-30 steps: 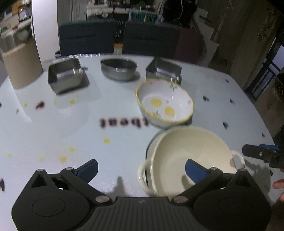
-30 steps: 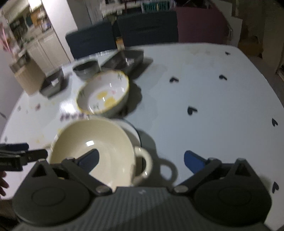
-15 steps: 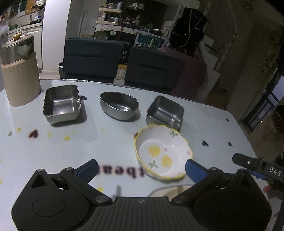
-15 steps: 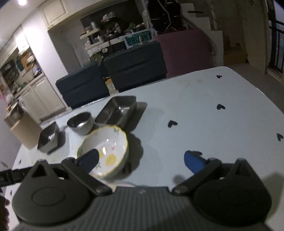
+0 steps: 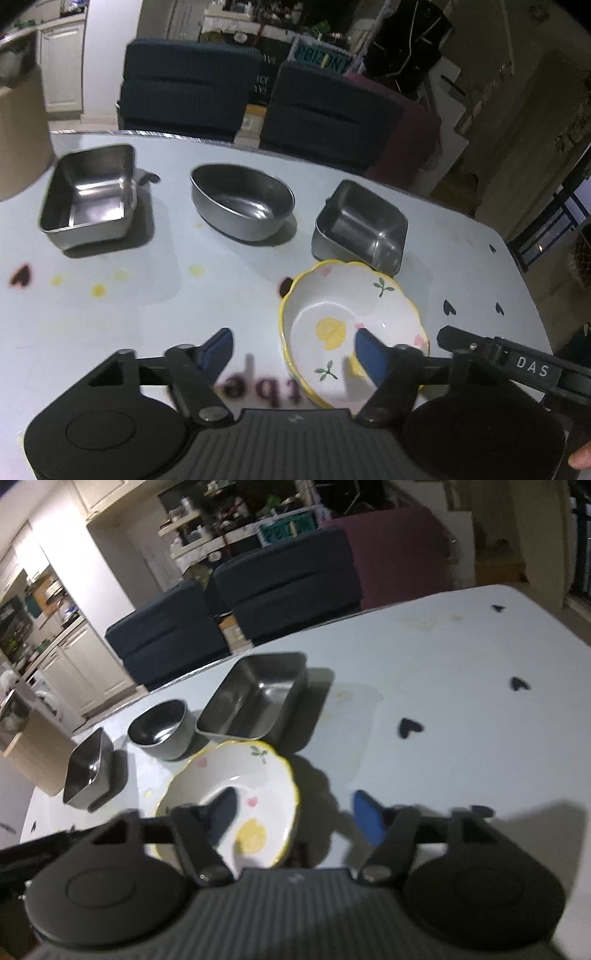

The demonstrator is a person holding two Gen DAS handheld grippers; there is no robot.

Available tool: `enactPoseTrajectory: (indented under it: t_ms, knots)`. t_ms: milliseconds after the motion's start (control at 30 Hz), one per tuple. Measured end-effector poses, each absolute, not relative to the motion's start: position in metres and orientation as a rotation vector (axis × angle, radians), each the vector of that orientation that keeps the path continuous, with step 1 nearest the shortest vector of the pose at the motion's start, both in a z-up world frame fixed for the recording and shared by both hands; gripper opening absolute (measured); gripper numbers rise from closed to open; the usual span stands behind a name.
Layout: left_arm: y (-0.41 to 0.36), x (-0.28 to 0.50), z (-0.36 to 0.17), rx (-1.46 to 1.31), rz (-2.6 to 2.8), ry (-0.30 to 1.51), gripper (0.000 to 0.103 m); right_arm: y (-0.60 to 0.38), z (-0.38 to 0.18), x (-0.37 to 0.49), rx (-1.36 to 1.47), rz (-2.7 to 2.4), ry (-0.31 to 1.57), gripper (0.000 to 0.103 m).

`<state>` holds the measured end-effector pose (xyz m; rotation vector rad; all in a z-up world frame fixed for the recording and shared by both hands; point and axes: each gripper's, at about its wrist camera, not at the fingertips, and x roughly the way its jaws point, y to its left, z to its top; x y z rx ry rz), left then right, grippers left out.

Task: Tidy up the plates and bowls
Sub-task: 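Move both grippers to the yellow-rimmed floral bowl, then close both grippers on the floral bowl rim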

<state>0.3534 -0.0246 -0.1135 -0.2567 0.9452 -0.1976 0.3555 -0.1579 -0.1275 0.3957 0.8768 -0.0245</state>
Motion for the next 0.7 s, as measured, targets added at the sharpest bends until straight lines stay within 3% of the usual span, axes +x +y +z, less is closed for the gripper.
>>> enactPoseTrajectory:
  t_ms: [33, 200, 300, 467, 600, 700]
  knots:
    - [-0.025, 0.357, -0.117, -0.258, -0.198, 0.955, 0.061, -0.157, -0.131, 0.359, 0.402, -0.019, 0.888, 0.054]
    - [-0.028, 0.371, -0.132, -0.278, -0.202, 0.989, 0.047, -0.156, -0.147, 0.374, 0.423, 0.006, 0.934, 0.036]
    - [-0.033, 0.376, -0.139, -0.271, -0.206, 1.010, 0.039, -0.156, -0.154, 0.379, 0.422, 0.012, 0.941, 0.033]
    - [-0.036, 0.382, -0.149, -0.245, -0.190, 1.035, 0.021, -0.157, -0.164, 0.386, 0.396, 0.015, 0.985, 0.019]
    - [-0.035, 0.386, -0.155, -0.240, -0.177, 1.047, 0.014, -0.157, -0.167, 0.389, 0.401, 0.027, 1.008, 0.011]
    - [-0.035, 0.387, -0.156, -0.241, -0.176, 1.048, 0.013, -0.155, -0.169, 0.393, 0.383, 0.025, 1.017, 0.011]
